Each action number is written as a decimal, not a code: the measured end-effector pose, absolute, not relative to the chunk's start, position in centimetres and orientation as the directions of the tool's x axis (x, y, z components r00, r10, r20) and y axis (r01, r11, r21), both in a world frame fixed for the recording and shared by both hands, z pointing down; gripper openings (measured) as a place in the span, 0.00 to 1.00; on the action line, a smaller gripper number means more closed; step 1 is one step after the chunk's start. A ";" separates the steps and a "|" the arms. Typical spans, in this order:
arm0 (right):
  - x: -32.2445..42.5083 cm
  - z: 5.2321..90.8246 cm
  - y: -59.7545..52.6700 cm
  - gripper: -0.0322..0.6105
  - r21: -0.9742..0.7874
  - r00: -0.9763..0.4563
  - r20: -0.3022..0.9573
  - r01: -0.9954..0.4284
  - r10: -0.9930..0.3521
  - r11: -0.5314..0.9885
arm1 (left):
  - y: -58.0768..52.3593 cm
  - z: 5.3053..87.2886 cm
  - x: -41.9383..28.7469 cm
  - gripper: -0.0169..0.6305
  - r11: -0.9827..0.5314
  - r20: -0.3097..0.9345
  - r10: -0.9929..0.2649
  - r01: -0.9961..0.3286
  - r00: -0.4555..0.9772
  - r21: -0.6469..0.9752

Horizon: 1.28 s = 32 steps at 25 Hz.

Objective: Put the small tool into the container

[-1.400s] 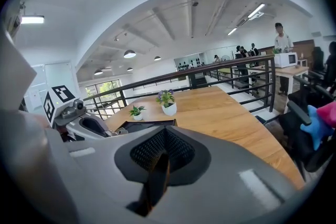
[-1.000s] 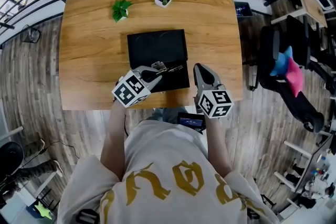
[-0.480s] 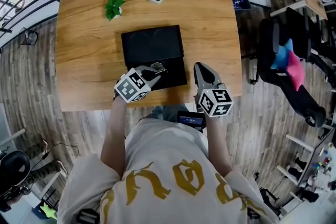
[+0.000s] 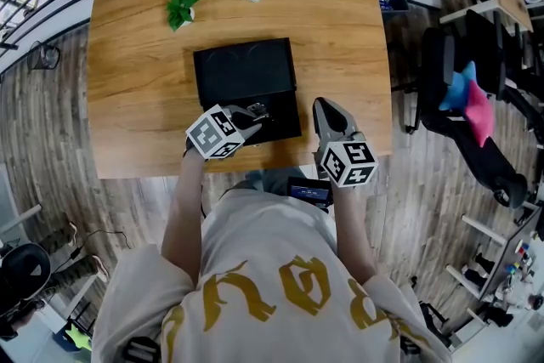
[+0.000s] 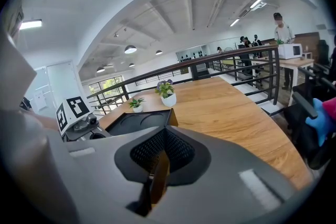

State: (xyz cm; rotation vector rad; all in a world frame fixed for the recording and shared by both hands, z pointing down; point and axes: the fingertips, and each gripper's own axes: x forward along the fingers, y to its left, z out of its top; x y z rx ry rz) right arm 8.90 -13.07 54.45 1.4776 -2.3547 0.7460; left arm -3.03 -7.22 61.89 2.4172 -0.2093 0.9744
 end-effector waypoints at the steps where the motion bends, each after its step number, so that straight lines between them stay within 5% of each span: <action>1: 9.0 54.4 -13.1 0.09 -0.282 -0.447 0.475 -0.893 -0.758 0.350 | -7.0 62.2 -2.9 0.03 -0.857 0.695 0.059 -0.320 0.717 0.404; 32: 9.9 51.9 -11.5 0.09 -0.257 -0.440 0.441 -0.897 -0.782 0.360 | -8.1 63.5 -3.1 0.09 -0.787 0.778 -0.053 -0.506 0.626 0.353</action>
